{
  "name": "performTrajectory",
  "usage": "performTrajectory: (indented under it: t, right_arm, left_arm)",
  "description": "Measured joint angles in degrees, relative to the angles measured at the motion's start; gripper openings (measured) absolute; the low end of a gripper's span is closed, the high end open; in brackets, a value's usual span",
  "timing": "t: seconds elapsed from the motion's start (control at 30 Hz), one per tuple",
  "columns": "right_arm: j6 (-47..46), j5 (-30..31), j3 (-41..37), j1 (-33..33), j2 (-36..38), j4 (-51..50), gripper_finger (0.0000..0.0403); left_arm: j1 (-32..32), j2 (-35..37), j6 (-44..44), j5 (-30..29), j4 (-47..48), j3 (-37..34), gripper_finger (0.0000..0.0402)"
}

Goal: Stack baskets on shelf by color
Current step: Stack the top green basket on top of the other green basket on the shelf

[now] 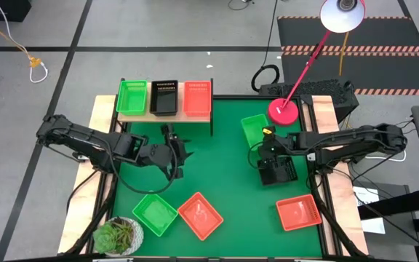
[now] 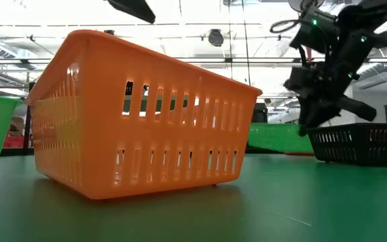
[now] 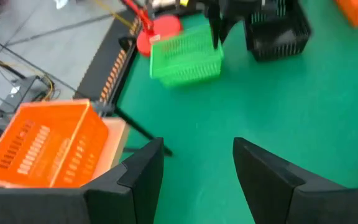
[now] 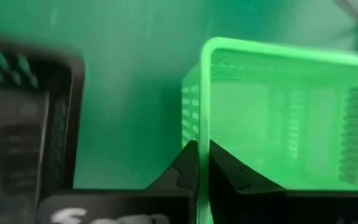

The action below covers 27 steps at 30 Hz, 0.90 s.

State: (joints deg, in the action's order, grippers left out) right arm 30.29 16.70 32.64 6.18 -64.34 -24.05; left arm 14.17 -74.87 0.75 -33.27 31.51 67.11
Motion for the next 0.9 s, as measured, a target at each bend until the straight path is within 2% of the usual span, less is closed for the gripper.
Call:
performTrajectory:
  t: [0.17,0.37,0.47,0.57,0.7,0.77,0.9]
  right_arm:
    - [-7.7,2.9,4.7,-2.7,0.0,-1.2,0.0014]
    - [-20.4,2.7,11.8,-6.7,0.0,-4.6,0.0006]
    - [-27.1,2.6,15.5,-8.5,0.0,-6.6,0.0012]
    - [-32.3,2.5,18.3,-10.2,0.0,-7.7,0.0014]
    - [-34.2,-2.5,19.9,-11.7,0.0,-7.6,0.0008]
    - [-34.3,-5.0,20.0,-12.3,0.0,-7.0,0.0006]
    - [-37.4,-5.1,20.1,-12.7,-0.5,-6.6,0.0009]
  left_arm:
    - [0.1,-1.1,4.9,0.2,-8.2,0.0,0.0195]
    - [0.1,-4.9,10.0,1.8,-16.0,0.0,0.0202]
    - [-0.2,-7.1,12.7,2.1,-19.6,0.0,0.0228]
    - [-0.9,-9.3,14.6,2.4,-23.5,0.0,0.0270]
    - [-2.5,-12.1,16.4,4.0,-27.3,0.0,0.0318]
    - [-3.5,-13.6,16.7,6.2,-29.0,0.1,0.0325]
    - [-5.2,-17.0,15.8,10.3,-28.6,3.1,0.0312]
